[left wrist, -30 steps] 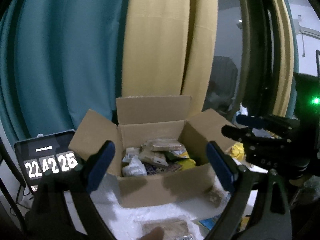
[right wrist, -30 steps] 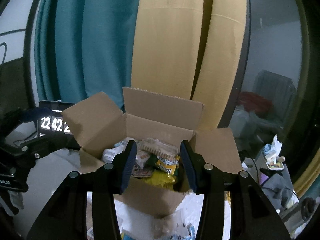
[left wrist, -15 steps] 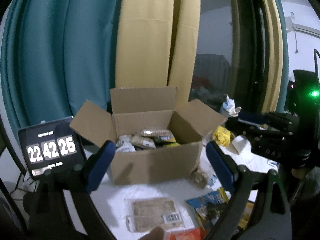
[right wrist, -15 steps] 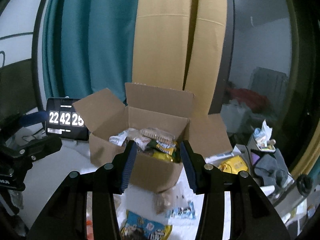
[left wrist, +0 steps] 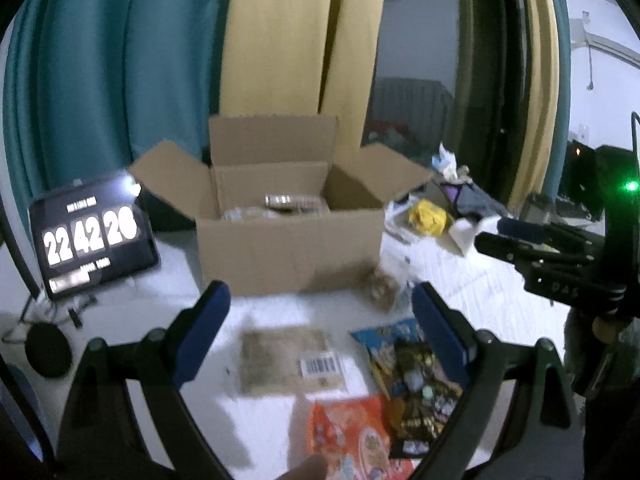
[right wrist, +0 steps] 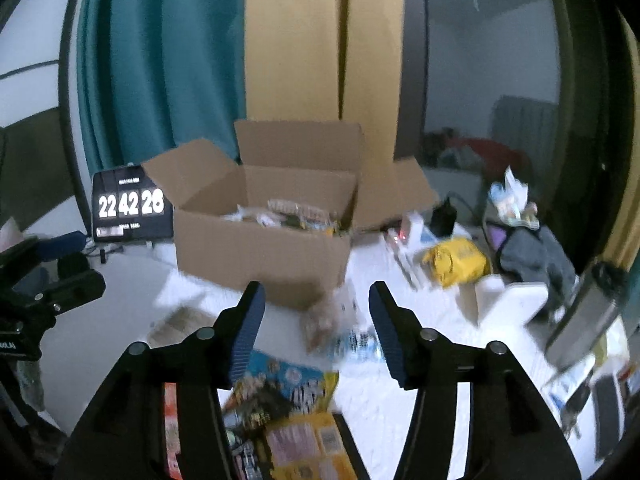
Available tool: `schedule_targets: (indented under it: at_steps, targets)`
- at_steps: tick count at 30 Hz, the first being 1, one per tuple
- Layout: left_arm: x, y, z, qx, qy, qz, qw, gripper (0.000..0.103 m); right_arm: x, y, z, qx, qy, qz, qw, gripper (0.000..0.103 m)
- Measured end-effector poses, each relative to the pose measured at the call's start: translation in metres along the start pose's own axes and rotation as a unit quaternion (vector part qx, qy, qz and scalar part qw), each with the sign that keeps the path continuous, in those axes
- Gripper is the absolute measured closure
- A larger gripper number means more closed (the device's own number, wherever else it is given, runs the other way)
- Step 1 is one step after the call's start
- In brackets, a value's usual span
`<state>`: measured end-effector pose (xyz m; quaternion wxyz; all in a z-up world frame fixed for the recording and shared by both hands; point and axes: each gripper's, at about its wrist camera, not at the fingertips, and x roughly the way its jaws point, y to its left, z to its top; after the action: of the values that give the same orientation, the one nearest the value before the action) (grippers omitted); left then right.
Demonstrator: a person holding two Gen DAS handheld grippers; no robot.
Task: Organize snacks
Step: 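Withdraw both grippers from the box back to the snack pile, then grasp the yellow-and-black snack bag with the right gripper while the left grasps the orange bag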
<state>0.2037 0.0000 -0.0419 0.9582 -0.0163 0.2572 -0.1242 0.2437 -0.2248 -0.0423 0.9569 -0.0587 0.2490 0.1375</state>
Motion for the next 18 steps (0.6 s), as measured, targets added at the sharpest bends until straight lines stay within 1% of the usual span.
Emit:
schedule_targets:
  at_steps: [4, 8, 12, 18]
  targets:
    - [0.005, -0.003, -0.022, -0.004, 0.024, -0.002, 0.9997, 0.01, -0.002, -0.009, -0.027, 0.023, 0.024, -0.001, 0.999, 0.043]
    - [0.015, -0.004, -0.047, -0.011, 0.058, -0.005, 0.9982, 0.01, -0.003, -0.02, -0.053, 0.046, 0.045, 0.001, 0.998, 0.032]
    - [0.023, -0.005, -0.073, -0.013, 0.093, -0.007, 0.9955, 0.01, 0.001, -0.028, -0.078, 0.057, 0.067, 0.002, 0.996, 0.028]
    - [0.037, -0.004, -0.102, -0.025, 0.146, -0.015, 0.9889, 0.01, 0.015, -0.038, -0.11, 0.101, 0.102, 0.045, 0.989, 0.023]
